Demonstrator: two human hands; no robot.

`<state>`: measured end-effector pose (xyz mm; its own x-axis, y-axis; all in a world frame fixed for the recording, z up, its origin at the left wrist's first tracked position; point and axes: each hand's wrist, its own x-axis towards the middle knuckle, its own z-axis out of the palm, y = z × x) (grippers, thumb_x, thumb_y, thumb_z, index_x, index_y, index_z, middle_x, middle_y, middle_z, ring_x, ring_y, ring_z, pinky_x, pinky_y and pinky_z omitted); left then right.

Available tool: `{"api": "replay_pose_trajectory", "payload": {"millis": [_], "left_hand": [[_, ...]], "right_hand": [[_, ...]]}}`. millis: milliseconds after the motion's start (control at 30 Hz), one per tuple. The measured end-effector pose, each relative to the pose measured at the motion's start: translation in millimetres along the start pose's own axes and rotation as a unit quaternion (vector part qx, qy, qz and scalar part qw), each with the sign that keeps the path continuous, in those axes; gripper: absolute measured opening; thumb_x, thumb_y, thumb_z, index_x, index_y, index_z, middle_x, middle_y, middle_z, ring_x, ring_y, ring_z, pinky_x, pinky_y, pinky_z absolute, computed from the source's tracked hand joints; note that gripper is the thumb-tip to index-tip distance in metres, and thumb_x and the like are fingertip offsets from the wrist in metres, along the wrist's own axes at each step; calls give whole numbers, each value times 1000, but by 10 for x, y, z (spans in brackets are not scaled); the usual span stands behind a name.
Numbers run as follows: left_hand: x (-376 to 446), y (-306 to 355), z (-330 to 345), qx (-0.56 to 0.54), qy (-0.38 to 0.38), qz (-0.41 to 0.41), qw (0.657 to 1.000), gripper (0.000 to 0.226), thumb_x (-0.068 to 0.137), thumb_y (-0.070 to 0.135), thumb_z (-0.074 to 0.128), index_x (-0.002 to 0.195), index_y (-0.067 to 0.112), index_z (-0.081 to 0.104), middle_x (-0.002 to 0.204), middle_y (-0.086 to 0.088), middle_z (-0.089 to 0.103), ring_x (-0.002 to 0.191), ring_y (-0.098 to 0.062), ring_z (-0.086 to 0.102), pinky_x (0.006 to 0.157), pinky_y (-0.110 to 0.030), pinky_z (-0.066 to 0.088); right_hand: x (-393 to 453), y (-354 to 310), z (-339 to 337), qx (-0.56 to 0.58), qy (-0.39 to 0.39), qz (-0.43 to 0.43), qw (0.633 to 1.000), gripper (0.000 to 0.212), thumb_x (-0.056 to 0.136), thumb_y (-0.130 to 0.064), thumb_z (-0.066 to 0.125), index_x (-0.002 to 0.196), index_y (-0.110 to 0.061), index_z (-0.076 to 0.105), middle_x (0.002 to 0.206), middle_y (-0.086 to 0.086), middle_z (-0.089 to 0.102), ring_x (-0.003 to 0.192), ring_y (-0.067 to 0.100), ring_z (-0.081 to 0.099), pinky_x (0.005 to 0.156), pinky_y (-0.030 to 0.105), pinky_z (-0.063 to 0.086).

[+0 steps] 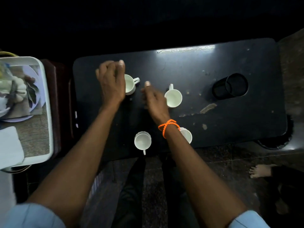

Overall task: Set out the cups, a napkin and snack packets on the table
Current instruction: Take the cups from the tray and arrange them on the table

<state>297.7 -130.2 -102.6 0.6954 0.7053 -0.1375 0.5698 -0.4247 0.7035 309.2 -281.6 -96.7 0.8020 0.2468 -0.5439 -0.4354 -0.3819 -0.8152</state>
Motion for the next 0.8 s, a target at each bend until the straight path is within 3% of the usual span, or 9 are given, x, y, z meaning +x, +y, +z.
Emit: {"api": "replay_pose_trajectory", "payload": {"millis": [100,200,300,367,433,500,600,700,800], "left_hand": [[234,-170,-96,-11,-151,-57,987,55,111,50,31,128,16,72,144,-6,64,133,-20,55,108,-20,31],[176,-208,-184,-94,-210,-159,960,62,108,64,27,125,28,75,137,-1,71,128,-19,63,116,-38,44],[-15,-217,-237,-157,-173,-206,950,58,102,72,31,114,35,74,131,-4,73,124,-25,67,101,-44,58],[-176,-211,-223,-205,-150,-247,935,62,99,74,34,123,30,71,131,-8,71,120,-27,70,81,-36,63],[-356,-219,-173,-228,-134,-272,925,62,96,75,37,121,29,71,127,-10,72,112,-25,73,75,-33,64],[-496,-239,-119,-233,-117,-275,926,55,98,73,40,112,33,74,122,-7,75,106,-23,76,77,-32,65],[-618,-268,-84,-229,-111,-278,926,59,97,74,38,113,32,77,118,-2,77,103,-22,76,89,-41,66],[-654,-256,-112,-198,-118,-269,935,55,92,78,35,89,41,75,103,5,76,104,-23,74,97,-50,62],[-636,-259,-124,-189,-103,-269,939,49,91,78,38,67,49,69,84,18,71,87,-9,72,93,-50,63]], "right_hand": [[30,27,293,-35,-49,67,996,46,104,-59,39,88,-26,67,91,0,67,93,25,63,98,55,55],[65,-18,444,0,-52,102,993,56,101,-65,34,124,-27,68,121,1,70,117,24,62,107,54,51],[106,-52,462,32,-36,119,992,61,97,-71,31,129,-34,69,138,-3,67,129,23,60,113,51,47],[112,-35,416,40,-37,117,992,62,98,-72,29,124,-35,71,136,-5,69,129,20,61,113,52,46],[96,-13,356,58,-42,123,990,61,98,-73,28,114,-38,75,125,-8,75,121,16,65,104,49,51],[75,22,311,74,-46,137,987,60,97,-74,30,108,-38,76,117,-8,77,115,16,69,92,44,56],[27,109,277,87,-51,151,983,61,97,-73,30,108,-36,77,116,-5,78,113,20,71,86,38,56],[-12,184,260,89,-46,155,983,61,99,-71,31,112,-34,77,117,-4,78,112,22,72,90,39,58],[-40,211,255,87,-43,153,983,56,100,-70,32,107,-37,78,116,-5,78,110,20,71,97,42,58]]}}
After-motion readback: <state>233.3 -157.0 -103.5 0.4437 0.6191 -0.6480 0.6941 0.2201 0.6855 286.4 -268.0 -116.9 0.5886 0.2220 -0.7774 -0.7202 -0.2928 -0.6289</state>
